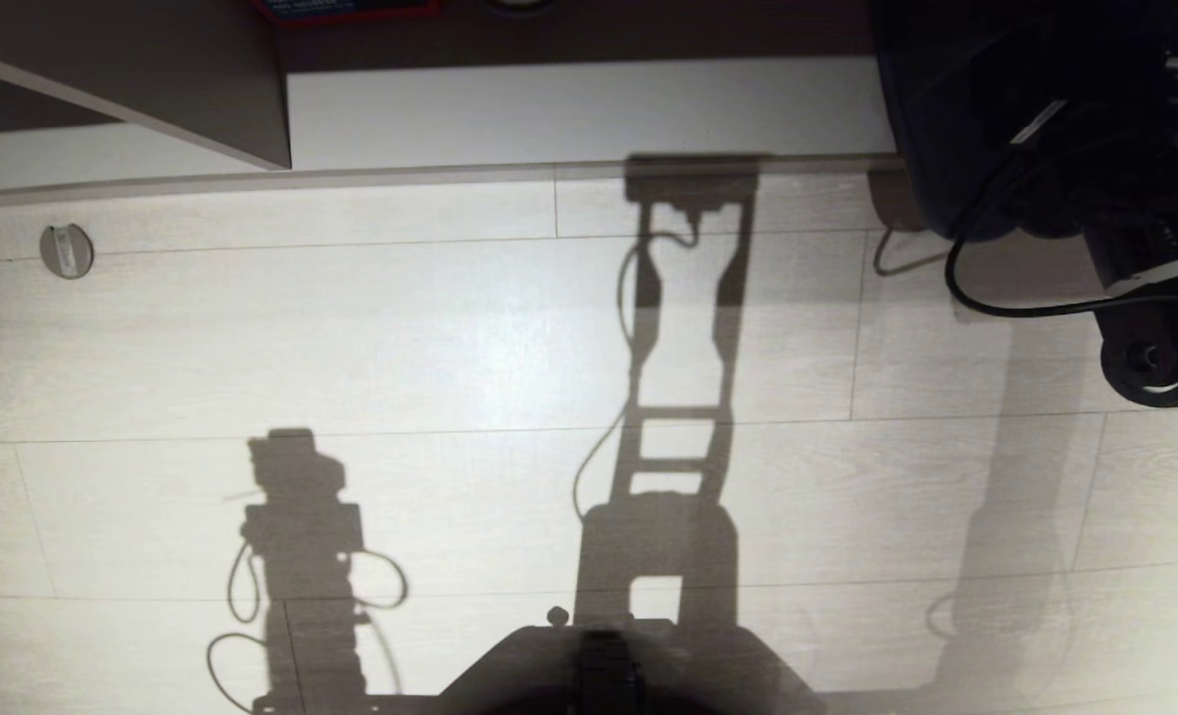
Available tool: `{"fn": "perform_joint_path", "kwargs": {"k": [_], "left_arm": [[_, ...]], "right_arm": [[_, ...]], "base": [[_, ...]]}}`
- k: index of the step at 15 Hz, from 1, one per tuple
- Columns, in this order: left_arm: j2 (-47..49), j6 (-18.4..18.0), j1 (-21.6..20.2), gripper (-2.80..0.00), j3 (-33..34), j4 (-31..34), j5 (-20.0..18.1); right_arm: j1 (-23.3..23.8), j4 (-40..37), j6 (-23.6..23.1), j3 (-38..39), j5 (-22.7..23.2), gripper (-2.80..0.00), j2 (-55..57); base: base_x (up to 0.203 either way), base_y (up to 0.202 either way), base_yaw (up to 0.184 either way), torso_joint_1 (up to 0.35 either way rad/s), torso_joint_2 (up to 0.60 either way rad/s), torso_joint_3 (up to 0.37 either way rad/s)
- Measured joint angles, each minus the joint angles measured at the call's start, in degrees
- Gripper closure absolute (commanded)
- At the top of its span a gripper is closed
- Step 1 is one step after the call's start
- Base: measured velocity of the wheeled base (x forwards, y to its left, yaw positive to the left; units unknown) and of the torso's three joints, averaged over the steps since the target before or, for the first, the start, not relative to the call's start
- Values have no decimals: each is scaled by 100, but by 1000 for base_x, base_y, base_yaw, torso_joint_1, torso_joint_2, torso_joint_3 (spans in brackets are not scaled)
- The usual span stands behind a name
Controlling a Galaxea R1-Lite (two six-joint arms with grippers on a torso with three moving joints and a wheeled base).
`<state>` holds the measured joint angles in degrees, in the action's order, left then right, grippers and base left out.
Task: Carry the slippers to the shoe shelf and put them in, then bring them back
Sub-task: Pick up the slippers in the shoe cabinet
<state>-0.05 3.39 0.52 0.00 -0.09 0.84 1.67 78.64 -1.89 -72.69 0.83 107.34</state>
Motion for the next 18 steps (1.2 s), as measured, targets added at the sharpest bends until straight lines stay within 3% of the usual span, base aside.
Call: {"fn": "perform_joint_path", "kwargs": {"k": [18], "left_arm": [[0,0,0,0,0,2,1]], "right_arm": [[-50,-45,-17,-1177,-83,-280,596]], "base": [[0,0,0,0,0,0]]}}
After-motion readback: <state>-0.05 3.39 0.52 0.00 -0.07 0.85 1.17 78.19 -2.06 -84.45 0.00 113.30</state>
